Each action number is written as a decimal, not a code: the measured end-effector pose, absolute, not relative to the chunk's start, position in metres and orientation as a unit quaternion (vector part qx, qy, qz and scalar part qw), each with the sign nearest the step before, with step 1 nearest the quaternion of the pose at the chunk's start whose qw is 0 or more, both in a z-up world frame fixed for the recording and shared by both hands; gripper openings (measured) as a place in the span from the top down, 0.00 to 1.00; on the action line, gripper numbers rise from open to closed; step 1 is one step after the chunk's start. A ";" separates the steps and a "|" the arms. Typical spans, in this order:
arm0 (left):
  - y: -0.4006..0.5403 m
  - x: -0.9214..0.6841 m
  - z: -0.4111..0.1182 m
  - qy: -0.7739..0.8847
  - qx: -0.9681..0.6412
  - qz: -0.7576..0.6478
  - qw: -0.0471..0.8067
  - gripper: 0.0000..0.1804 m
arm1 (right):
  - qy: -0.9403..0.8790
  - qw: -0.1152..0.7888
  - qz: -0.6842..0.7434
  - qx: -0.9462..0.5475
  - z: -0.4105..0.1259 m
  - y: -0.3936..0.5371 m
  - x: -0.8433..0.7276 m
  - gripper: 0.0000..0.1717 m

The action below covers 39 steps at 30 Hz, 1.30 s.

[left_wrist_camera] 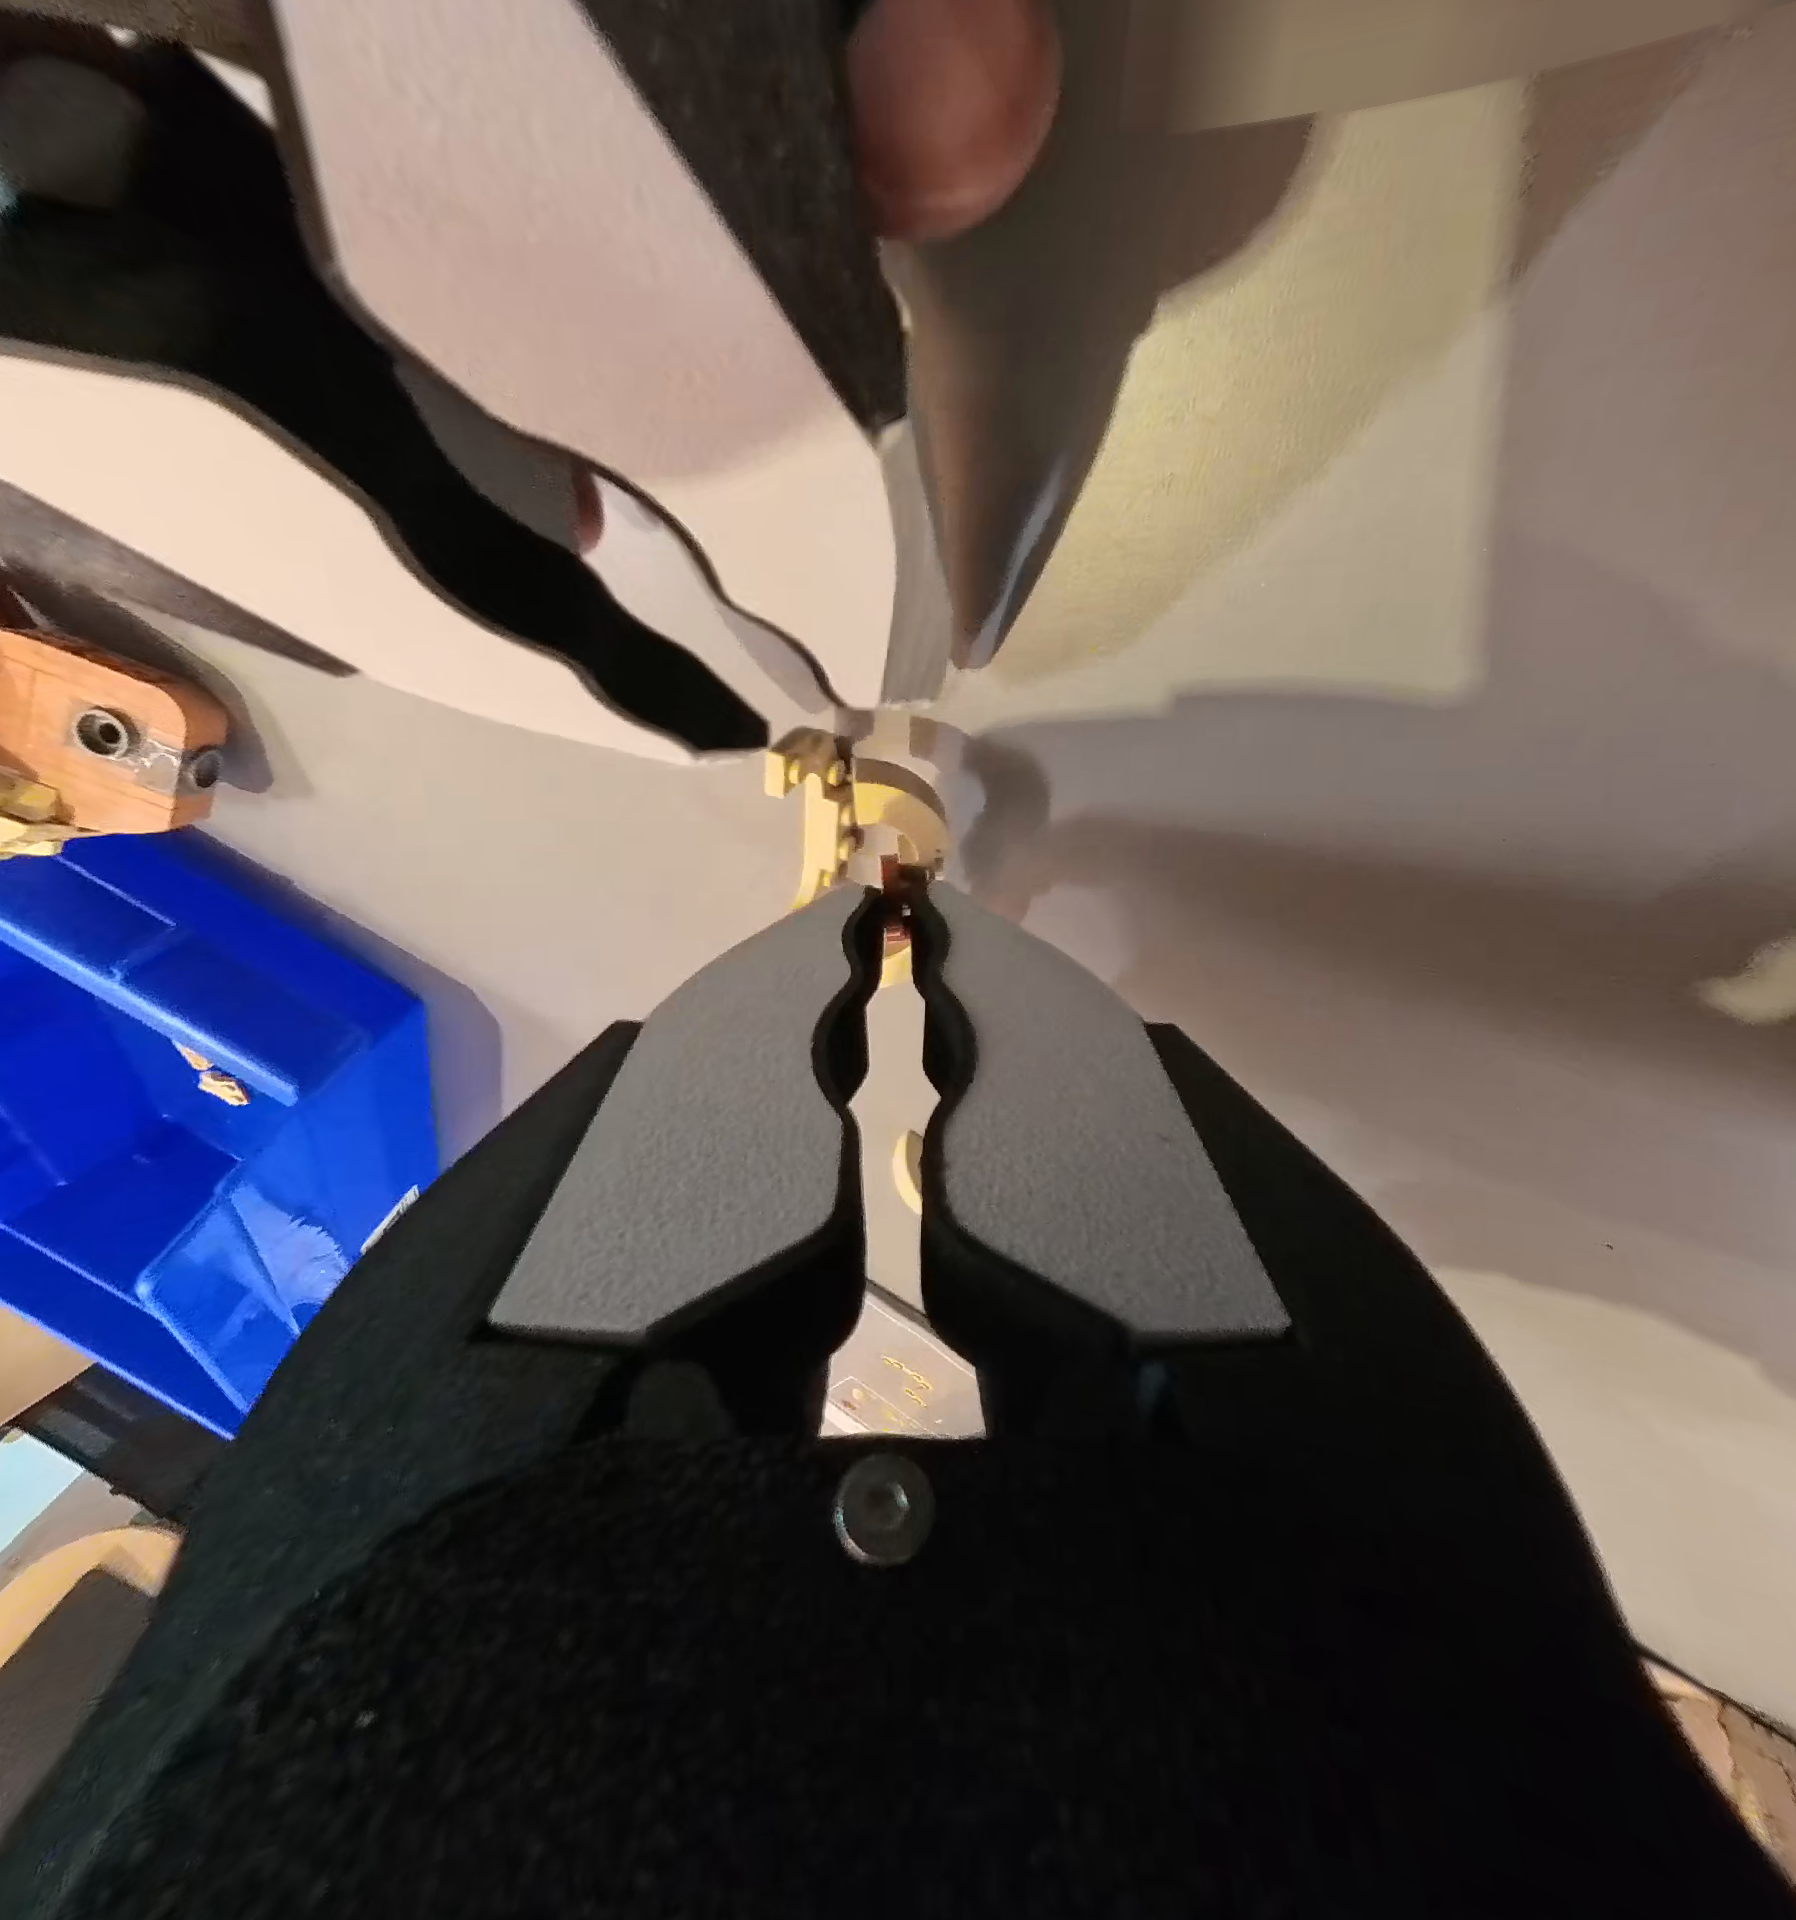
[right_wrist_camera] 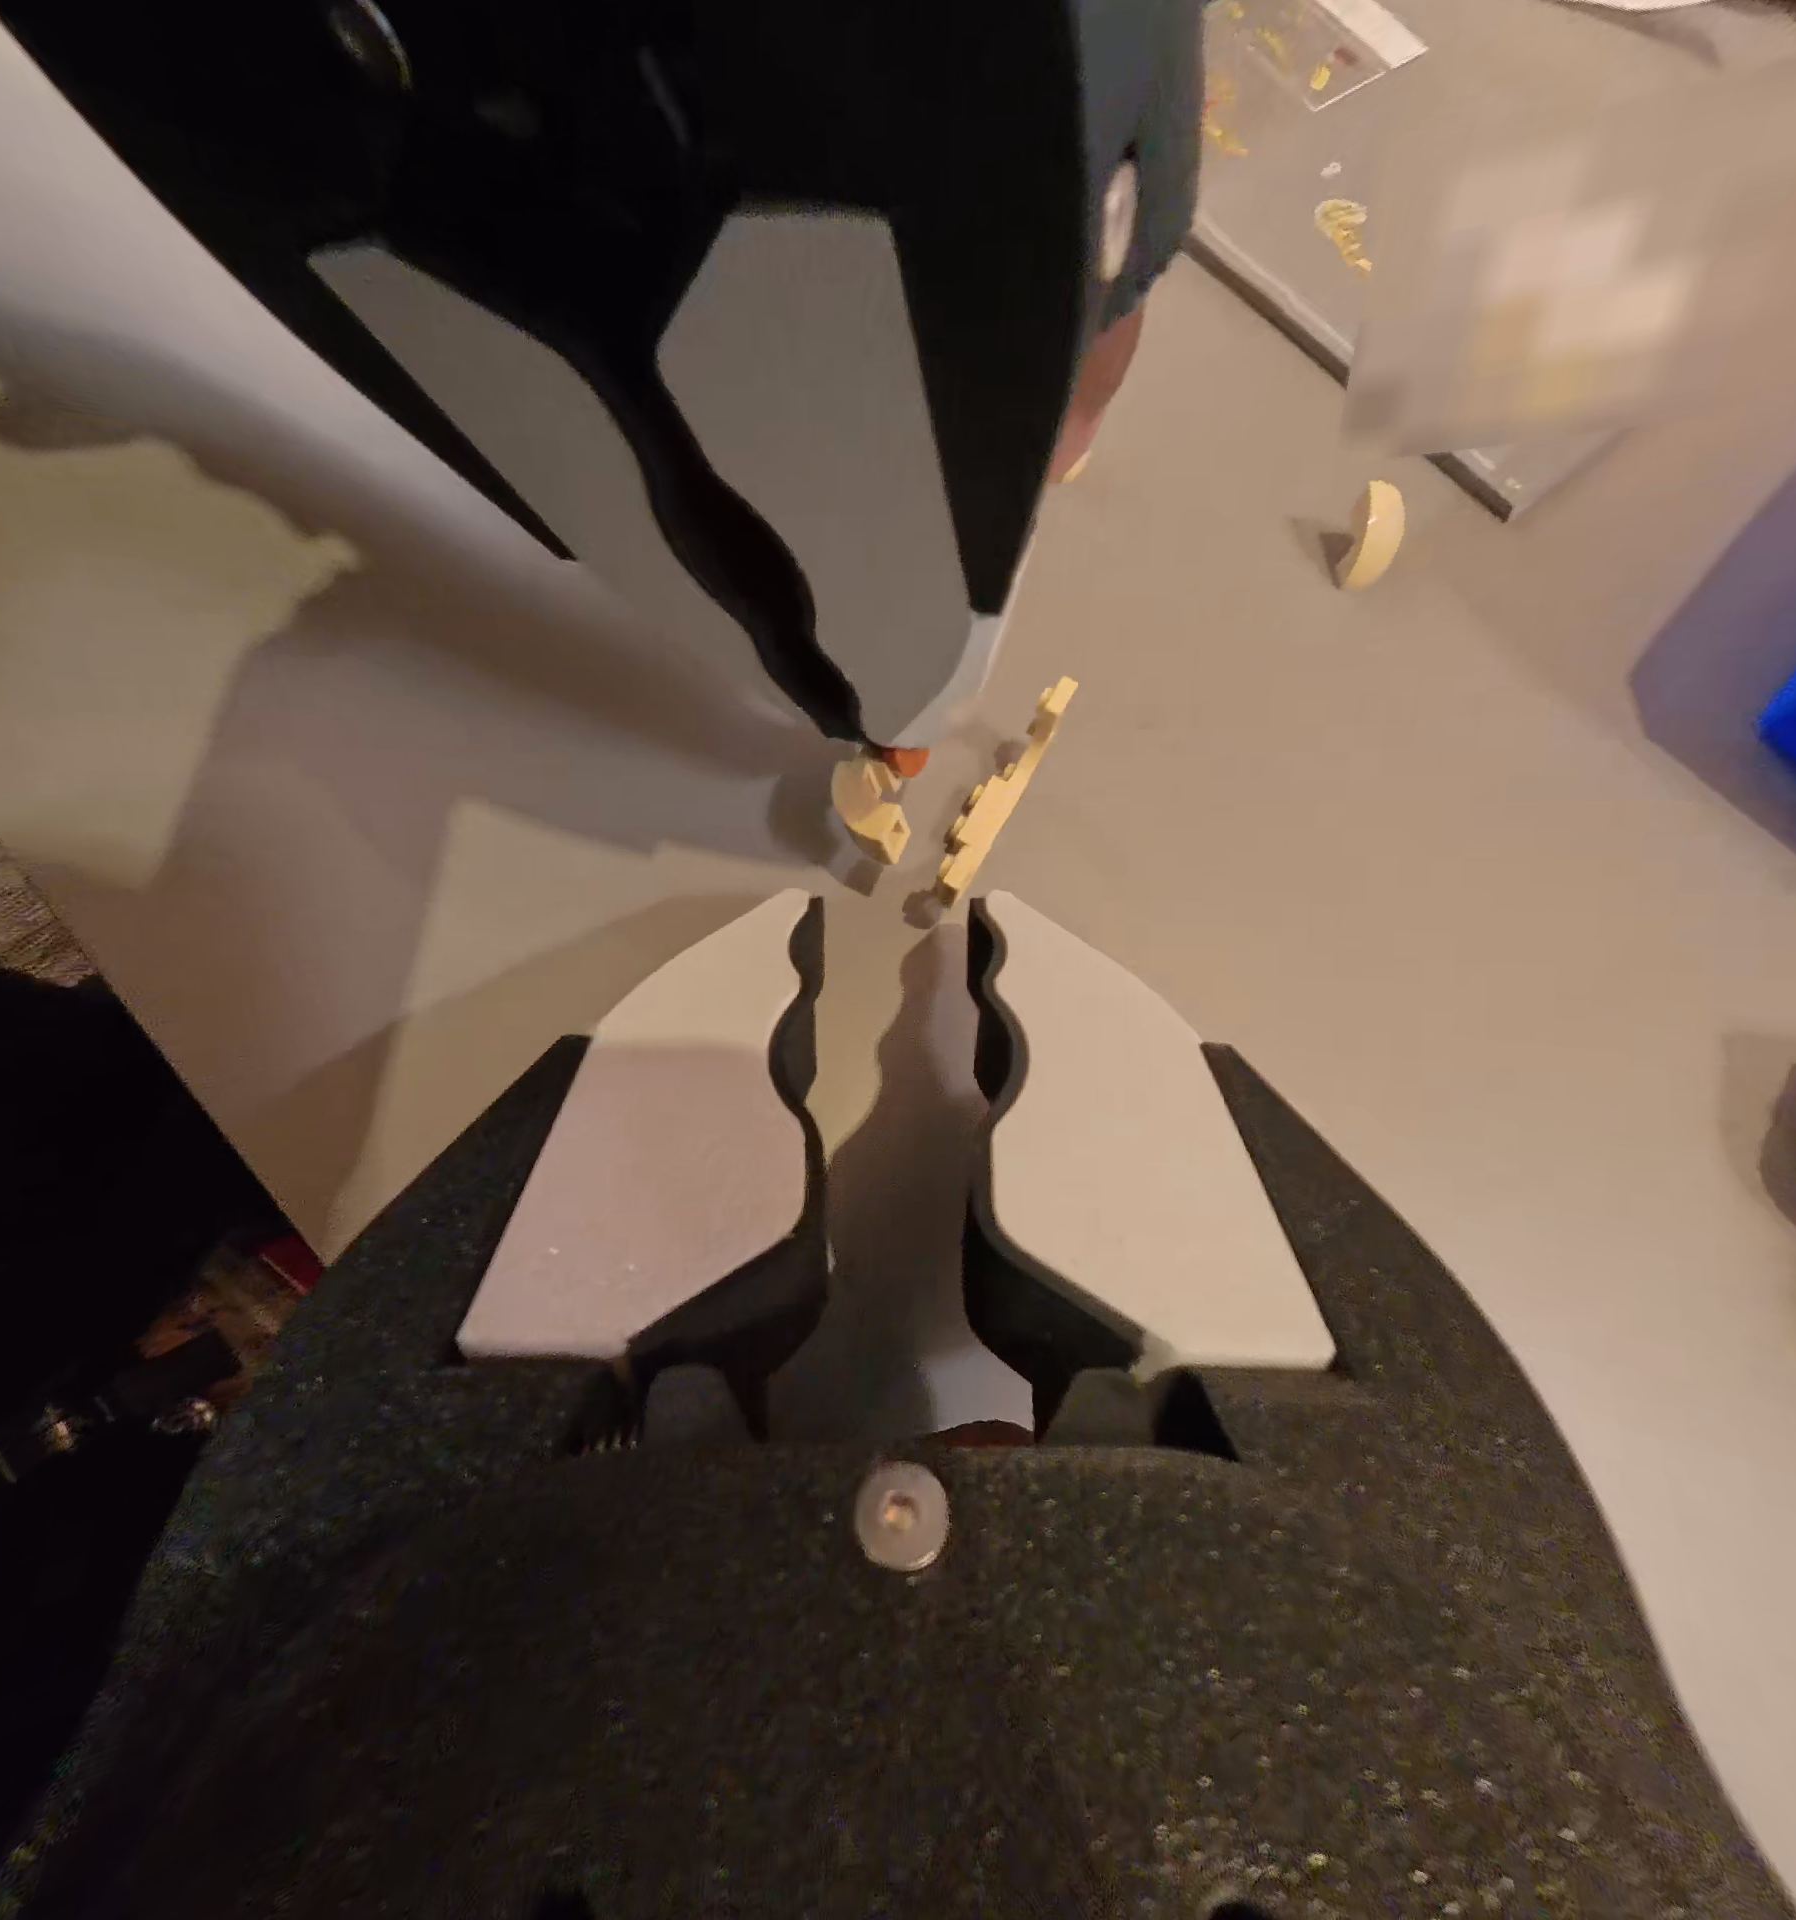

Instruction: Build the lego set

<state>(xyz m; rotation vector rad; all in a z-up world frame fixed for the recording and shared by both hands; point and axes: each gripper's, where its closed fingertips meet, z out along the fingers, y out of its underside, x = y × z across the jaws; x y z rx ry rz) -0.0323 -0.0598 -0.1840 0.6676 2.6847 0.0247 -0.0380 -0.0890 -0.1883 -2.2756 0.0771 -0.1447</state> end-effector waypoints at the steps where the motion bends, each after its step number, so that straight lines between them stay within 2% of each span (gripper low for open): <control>1: -0.060 -0.032 -0.184 0.954 0.236 0.010 0.184 0.98 | 0.027 0.413 -0.050 -0.909 -0.190 -0.089 -0.040 0.85; 17: -0.061 -0.027 -0.186 0.961 0.222 0.017 0.165 0.98 | -0.012 0.402 -0.065 -0.913 -0.193 -0.084 -0.042 0.82; 31: -0.062 -0.031 -0.186 0.964 0.198 -0.018 0.177 0.97 | -0.065 0.417 -0.098 -0.901 -0.189 -0.081 -0.037 0.93; 39: -0.061 -0.035 -0.186 0.961 0.199 -0.013 0.192 0.97 | -0.128 0.411 -0.113 -0.895 -0.190 -0.080 -0.039 0.95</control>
